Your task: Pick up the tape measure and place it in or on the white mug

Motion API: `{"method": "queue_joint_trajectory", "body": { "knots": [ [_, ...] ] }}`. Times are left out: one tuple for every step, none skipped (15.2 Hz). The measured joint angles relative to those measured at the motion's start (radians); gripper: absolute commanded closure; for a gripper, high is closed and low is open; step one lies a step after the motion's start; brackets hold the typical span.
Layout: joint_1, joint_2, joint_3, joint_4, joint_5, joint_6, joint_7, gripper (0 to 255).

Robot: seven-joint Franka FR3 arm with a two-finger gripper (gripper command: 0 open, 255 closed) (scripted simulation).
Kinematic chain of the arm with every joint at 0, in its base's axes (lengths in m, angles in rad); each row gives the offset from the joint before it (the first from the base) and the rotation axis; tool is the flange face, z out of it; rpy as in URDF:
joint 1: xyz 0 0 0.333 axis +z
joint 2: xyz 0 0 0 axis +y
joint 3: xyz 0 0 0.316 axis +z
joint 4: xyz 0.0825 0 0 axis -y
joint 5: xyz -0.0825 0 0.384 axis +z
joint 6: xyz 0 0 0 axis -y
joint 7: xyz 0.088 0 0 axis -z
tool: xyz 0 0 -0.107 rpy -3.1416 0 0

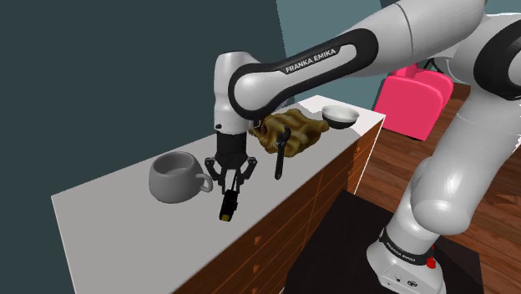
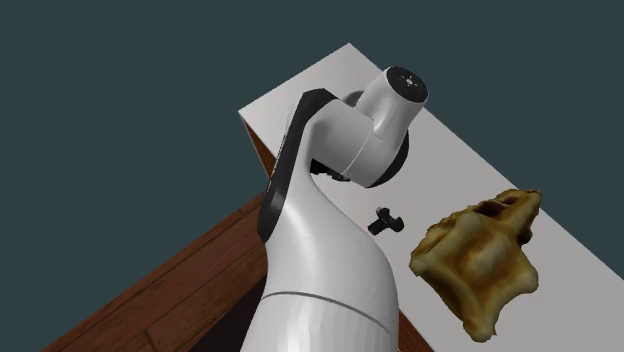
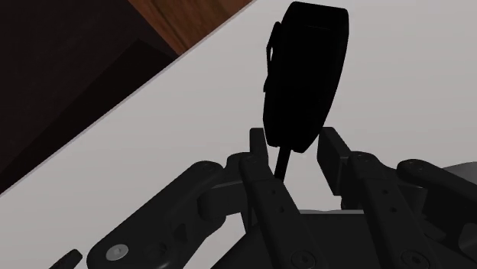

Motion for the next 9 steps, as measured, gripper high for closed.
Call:
{"method": "queue_joint_trajectory", "body": {
  "knots": [
    [-0.001,-0.002,-0.001,0.013,-0.001,-0.015,0.003,255],
    [-0.002,-0.007,-0.002,0.021,0.0,-0.028,0.004,255],
    [-0.002,-0.01,-0.002,0.031,-0.001,-0.04,0.007,255],
    [-0.002,-0.014,-0.003,0.04,-0.001,-0.053,0.009,255],
    [-0.003,-0.019,-0.004,0.049,0.0,-0.066,0.01,255],
    [-0.003,-0.023,-0.004,0.058,0.0,-0.079,0.014,255],
    [-0.003,-0.031,-0.005,0.063,0.002,-0.091,0.016,255],
    [-0.004,-0.032,-0.006,0.077,0.001,-0.106,0.018,255],
    [-0.004,-0.032,-0.006,0.089,0.0,-0.117,0.021,255]
  ]
}}
